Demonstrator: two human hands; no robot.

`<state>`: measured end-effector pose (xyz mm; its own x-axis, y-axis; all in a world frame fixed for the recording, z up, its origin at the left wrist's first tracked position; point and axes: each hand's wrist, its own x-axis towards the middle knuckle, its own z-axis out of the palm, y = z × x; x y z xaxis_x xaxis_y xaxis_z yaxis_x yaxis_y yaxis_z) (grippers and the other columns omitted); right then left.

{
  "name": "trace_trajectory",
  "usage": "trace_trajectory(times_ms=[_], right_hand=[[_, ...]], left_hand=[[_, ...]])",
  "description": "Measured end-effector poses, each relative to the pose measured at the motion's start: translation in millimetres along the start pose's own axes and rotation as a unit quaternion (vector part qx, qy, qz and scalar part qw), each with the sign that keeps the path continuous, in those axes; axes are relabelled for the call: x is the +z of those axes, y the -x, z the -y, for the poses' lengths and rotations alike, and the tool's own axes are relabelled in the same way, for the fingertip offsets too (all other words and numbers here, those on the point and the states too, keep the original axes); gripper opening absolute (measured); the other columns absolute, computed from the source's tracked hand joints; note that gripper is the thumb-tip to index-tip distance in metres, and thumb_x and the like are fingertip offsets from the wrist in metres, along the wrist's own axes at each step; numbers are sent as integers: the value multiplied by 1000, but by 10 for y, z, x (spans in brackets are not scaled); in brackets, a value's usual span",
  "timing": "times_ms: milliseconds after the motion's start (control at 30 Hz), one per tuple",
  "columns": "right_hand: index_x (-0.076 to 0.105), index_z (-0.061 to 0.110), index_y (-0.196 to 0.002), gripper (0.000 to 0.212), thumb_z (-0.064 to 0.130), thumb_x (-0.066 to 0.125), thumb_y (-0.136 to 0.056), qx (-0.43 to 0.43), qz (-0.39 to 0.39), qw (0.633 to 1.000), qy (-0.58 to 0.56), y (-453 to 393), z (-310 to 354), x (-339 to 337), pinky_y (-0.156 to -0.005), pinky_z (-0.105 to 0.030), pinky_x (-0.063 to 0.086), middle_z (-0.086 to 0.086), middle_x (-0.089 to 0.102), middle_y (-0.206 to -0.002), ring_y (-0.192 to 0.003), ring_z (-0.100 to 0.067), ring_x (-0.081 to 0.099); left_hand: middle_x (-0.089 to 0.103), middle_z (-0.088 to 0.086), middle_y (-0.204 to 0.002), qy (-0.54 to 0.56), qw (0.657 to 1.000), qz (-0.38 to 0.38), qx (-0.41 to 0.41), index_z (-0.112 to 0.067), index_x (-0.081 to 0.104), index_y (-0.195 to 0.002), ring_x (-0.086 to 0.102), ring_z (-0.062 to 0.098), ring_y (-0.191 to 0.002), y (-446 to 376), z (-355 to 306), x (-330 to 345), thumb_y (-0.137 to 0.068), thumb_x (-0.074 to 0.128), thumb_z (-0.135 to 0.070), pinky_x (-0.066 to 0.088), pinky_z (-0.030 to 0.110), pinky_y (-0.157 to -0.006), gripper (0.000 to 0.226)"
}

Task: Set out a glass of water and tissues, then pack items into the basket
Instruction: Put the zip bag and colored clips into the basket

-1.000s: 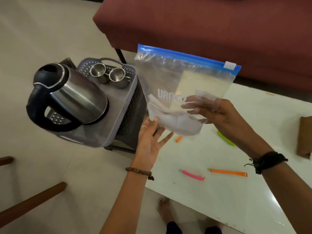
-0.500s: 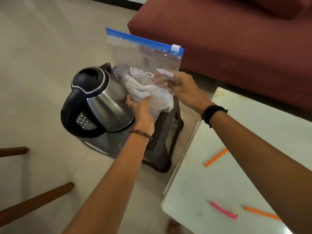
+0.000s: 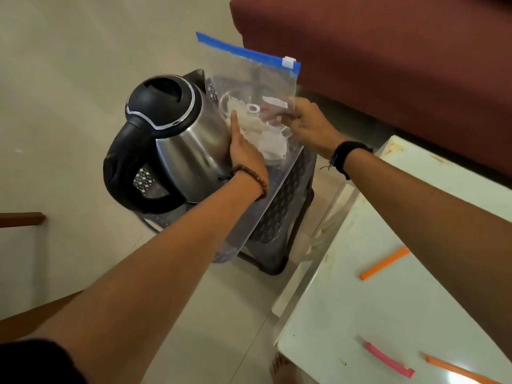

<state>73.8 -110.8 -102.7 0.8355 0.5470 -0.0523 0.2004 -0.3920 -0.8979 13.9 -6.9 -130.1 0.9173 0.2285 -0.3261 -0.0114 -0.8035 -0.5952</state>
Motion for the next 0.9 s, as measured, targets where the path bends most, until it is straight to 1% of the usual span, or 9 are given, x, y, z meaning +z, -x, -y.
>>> trace_trajectory(times_ms=[100,233,400,467,533,633,700,833,900], right_hand=[[60,6,-117,43,-16,35,-88,17,-3,1000,-12,27,-40,64,-94,-43,49,-13,65,-117,-109,-26,60],[58,-2,-116,33,-12,38,-92,41,-13,995,-93,16,-65,123,-84,-23,50,-20,62,-120,-110,-30,58],[53,0,-124,34,-8,42,-93,31,33,994,-101,-89,8,231,-101,-32,45,-12,56,-130,-117,-16,52],[46,5,-131,42,1,53,-90,18,40,999,-23,-102,17,260,-96,-24,43,-5,53,-130,-118,-15,49],[46,8,-129,48,13,64,-85,0,4,991,132,-44,-35,316,-86,-24,42,-6,55,-123,-111,-20,51],[54,4,-114,30,12,60,-86,-2,-95,968,230,64,-119,384,-77,-30,42,-13,57,-112,-100,-25,54],[59,-1,-103,18,3,56,-86,6,-110,973,204,43,-124,419,-76,-29,46,-16,60,-107,-95,-27,57],[63,-3,-100,19,-8,55,-83,66,-133,988,33,-92,-56,427,-66,-5,47,-16,66,-103,-81,-15,59],[61,-4,-107,25,-11,54,-84,83,-138,987,-21,-84,-62,420,-80,-21,54,-19,65,-106,-91,-21,63]], left_hand=[[7,15,-157,-89,996,29,10,-8,7,-147,0,36,-144,-65,34,58,-98,31,-39,-3,53,-114,63],[12,13,-157,-130,990,45,31,-10,11,-147,4,34,-145,-29,21,61,-97,33,-41,-5,54,-114,64],[17,8,-156,-197,979,42,45,-13,10,-147,11,25,-144,-2,51,12,-97,27,-49,1,45,-116,64],[19,11,-155,-144,988,27,43,-9,13,-146,12,26,-144,2,79,-16,-99,25,-42,-1,43,-115,59],[18,15,-155,-90,994,54,43,-8,16,-145,11,30,-144,24,110,-39,-99,25,-37,1,48,-115,55],[28,14,-147,-152,984,49,77,-13,32,-140,22,32,-137,80,149,-48,-97,31,-37,14,54,-114,49],[32,13,-143,-159,983,39,85,-13,35,-137,26,31,-133,79,147,-10,-97,33,-36,16,55,-114,46],[42,10,-135,-134,988,0,82,-10,36,-135,35,28,-126,59,141,8,-97,33,-31,18,58,-112,44],[43,9,-136,-96,992,-20,78,-8,34,-136,38,28,-127,87,161,6,-98,32,-28,19,55,-112,43]])
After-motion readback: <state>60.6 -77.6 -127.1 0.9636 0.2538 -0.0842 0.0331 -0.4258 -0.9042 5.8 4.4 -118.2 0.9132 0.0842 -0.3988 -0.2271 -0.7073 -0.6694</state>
